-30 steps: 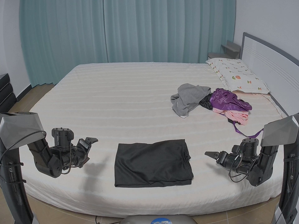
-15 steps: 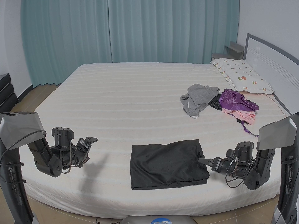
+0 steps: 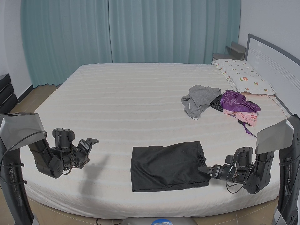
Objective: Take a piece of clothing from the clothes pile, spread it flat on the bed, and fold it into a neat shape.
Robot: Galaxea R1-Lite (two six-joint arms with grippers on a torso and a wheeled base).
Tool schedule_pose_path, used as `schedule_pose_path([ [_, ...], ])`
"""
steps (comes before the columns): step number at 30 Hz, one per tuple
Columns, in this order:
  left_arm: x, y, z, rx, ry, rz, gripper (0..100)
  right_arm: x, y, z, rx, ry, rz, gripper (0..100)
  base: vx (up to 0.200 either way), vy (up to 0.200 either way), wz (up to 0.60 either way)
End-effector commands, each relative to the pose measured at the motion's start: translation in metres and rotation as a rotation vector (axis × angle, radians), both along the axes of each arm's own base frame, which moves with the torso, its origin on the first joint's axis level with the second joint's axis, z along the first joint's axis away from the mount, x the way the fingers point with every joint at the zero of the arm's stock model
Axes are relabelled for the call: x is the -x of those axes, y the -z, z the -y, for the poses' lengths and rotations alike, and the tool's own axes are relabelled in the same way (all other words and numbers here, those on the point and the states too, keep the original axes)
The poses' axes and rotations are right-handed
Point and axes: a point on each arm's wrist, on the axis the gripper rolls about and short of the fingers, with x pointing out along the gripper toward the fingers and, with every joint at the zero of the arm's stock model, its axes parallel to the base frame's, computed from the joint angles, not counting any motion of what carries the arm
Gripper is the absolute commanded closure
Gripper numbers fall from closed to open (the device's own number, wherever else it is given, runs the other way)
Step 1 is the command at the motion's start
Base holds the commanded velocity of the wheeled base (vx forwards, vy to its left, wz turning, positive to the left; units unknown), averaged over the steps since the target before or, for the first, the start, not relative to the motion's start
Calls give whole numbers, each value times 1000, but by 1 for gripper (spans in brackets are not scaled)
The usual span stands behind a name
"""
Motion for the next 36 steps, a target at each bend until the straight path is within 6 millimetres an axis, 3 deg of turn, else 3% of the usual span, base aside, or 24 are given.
schedule_pose_path([
  [1, 0, 0, 0, -2, 0, 0, 0, 3, 3, -3, 8, -15, -14, 0, 0, 0, 0],
  [4, 0, 0, 0, -1, 0, 1, 0, 5, 4, -6, 9, -29, -17, 0, 0, 0, 0],
  [5, 0, 0, 0, -1, 2, 1, 0, 5, 5, -7, 11, -31, -22, 100, 0, 0, 0],
  [12, 0, 0, 0, -1, 0, 1, 0, 8, 5, -7, 24, -26, -31, 100, 0, 0, 0],
  [23, 0, 0, 0, -1, 0, 1, 0, 19, -13, 11, 20, 14, -21, 100, 0, 0, 0],
  [34, 0, 0, 0, -1, 0, 1, 0, 27, -5, 15, 53, -2, -57, 100, 0, 0, 0],
  [35, 0, 0, 0, -1, 0, 1, 0, 27, -5, 16, 62, -8, -53, 0, 0, 0, 0],
  [36, 0, 0, 0, -1, 0, 1, 0, 27, -4, 15, 63, -11, -51, 0, 0, 0, 0],
])
